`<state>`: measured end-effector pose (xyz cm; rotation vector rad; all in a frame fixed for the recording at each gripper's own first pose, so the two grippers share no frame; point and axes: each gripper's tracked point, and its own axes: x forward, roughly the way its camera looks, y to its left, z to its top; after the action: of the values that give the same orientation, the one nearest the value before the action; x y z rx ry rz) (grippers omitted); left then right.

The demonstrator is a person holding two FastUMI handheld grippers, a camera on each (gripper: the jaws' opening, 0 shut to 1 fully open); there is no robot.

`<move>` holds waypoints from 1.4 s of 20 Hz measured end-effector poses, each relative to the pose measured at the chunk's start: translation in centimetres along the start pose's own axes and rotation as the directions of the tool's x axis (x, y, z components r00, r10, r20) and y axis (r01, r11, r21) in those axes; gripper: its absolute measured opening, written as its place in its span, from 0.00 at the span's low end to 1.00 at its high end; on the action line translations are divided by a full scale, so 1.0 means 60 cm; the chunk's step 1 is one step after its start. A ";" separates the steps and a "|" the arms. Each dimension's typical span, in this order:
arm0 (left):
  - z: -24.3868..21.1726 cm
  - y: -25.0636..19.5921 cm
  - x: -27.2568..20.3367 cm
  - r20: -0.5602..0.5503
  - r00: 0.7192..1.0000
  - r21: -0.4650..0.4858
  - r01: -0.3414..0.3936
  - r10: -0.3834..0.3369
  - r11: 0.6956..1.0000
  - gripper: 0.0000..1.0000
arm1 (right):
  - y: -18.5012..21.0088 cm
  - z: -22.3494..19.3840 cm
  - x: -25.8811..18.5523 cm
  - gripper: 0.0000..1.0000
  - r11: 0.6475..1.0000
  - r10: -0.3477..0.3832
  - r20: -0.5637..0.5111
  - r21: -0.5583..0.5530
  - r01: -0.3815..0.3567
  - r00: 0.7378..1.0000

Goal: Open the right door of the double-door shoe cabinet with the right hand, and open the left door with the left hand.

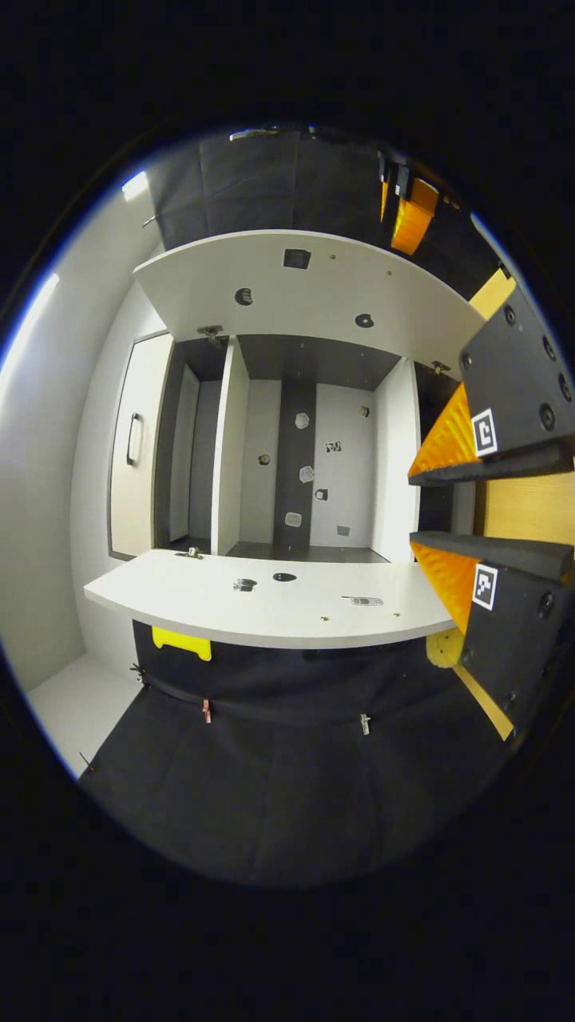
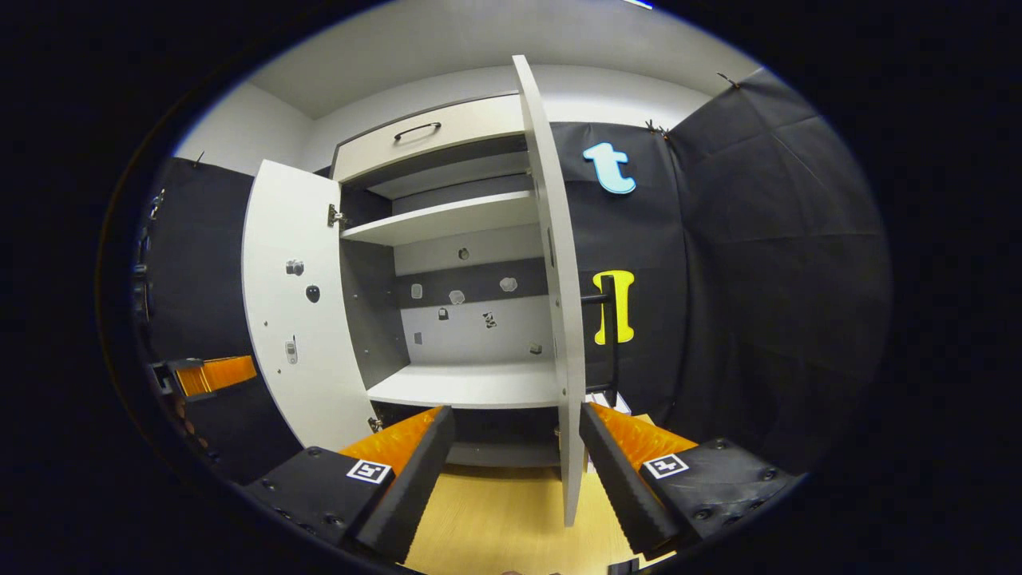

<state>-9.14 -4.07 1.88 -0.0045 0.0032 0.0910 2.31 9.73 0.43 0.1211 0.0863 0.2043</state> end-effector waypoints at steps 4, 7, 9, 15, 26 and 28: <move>-0.019 0.004 -0.005 -0.025 1.000 0.035 -0.001 0.002 0.999 0.64 | 0.005 -0.016 -0.016 0.99 0.999 -0.037 -0.008 0.004 0.037 0.999; -0.042 -0.004 -0.005 -0.039 0.999 0.047 0.034 -0.032 0.998 0.85 | 0.002 -0.020 -0.027 0.98 0.997 -0.071 0.016 -0.040 0.071 0.997; -0.057 -0.002 -0.004 -0.047 0.998 0.052 0.032 -0.030 0.998 0.94 | 0.008 -0.031 -0.032 0.98 0.996 -0.078 0.007 -0.042 0.078 0.997; -0.063 0.004 -0.014 -0.005 0.999 0.009 0.052 -0.052 0.999 0.95 | 0.019 -0.052 -0.046 0.99 0.993 -0.105 0.008 -0.050 0.105 0.994; -0.100 0.042 -0.033 -0.010 0.997 -0.033 0.070 -0.071 0.997 0.95 | 0.058 -0.087 -0.071 0.98 0.989 -0.105 0.020 -0.101 0.106 0.994; -0.108 0.049 -0.033 -0.017 0.998 -0.021 0.064 -0.064 0.998 0.95 | 0.060 -0.095 -0.070 0.98 0.990 -0.107 0.009 -0.093 0.107 0.994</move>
<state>-11.37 -1.36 -4.61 -0.0261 0.0198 0.0267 -3.06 13.01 -4.46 0.0238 0.0792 0.1010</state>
